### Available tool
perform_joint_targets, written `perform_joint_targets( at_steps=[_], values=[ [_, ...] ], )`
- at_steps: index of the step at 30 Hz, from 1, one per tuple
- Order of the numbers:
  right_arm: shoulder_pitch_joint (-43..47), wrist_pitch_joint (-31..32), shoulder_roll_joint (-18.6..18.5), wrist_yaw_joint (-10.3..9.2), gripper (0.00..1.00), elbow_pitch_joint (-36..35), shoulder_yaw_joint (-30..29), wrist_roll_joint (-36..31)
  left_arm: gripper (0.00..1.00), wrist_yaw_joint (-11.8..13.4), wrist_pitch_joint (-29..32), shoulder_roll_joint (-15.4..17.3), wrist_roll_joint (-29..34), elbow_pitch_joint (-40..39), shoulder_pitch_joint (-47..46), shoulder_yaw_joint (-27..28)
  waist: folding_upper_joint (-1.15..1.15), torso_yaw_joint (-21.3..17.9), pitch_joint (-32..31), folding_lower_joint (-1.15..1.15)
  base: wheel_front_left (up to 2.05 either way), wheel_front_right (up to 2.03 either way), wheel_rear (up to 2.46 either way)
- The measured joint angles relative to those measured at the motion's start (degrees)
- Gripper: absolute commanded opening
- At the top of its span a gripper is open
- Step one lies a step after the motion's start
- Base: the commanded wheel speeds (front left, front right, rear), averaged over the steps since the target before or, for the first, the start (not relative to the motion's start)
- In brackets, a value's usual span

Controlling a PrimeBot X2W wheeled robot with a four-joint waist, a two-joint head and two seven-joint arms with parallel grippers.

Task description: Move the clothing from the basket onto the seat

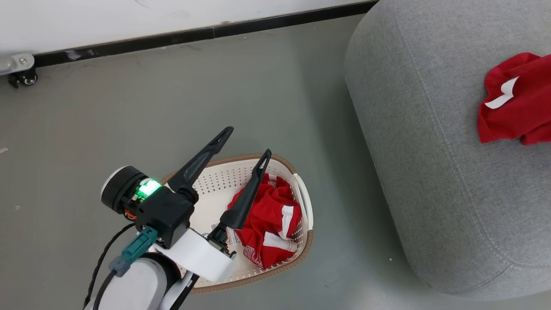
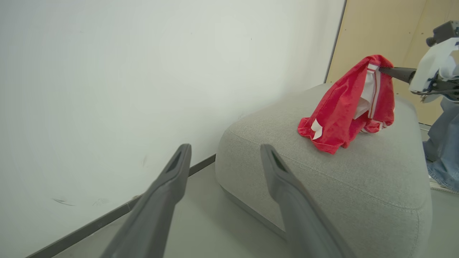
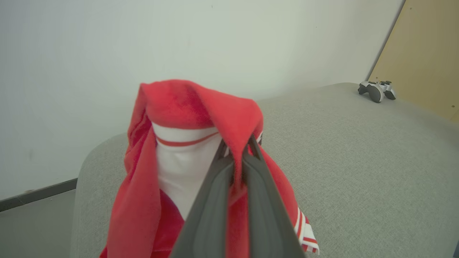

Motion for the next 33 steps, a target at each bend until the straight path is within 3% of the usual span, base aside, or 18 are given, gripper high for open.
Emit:
perform_joint_targets(
  at_steps=[10,25,27,31,32,33],
  values=[
    [1.3,-0.63,3.33,0.0,0.0,4.31,-1.53,-0.53,1.0,-0.24,-0.02,0.15,0.08,0.0,-0.14,-0.3,0.0,-0.4,0.76,0.0,0.0,0.0,0.0],
    [1.27,-1.8,3.98,0.0,0.01,7.95,-3.01,-3.11,1.0,-2.35,-0.05,0.51,0.04,0.27,-0.11,-5.35,0.0,-0.87,0.16,0.0,0.0,0.0,0.0],
    [0.88,-1.83,3.98,0.0,0.27,8.44,-3.07,-3.12,1.0,-2.63,-0.05,0.47,0.04,0.27,-0.11,-5.84,0.0,-0.84,0.02,0.0,0.0,0.0,0.0],
    [0.44,-1.96,4.27,0.0,0.49,8.77,-3.11,-4.36,1.0,-2.83,-0.3,0.24,-0.03,0.29,-0.09,-6.88,0.0,-0.93,-0.28,0.0,0.0,0.0,0.0],
    [0.43,-1.96,4.32,0.0,0.81,9.12,-3.11,-4.59,1.0,-2.83,-0.3,0.14,-0.03,0.29,-0.09,-7.17,0.0,-0.98,-0.37,0.0,0.0,0.0,0.0],
    [0.43,-1.97,4.31,0.0,0.98,9.39,-3.11,-4.75,1.0,-2.83,-0.3,0.04,-0.03,0.29,-0.08,-7.49,0.0,-1.04,-0.46,0.0,0.0,0.0,0.0]
  ],
)
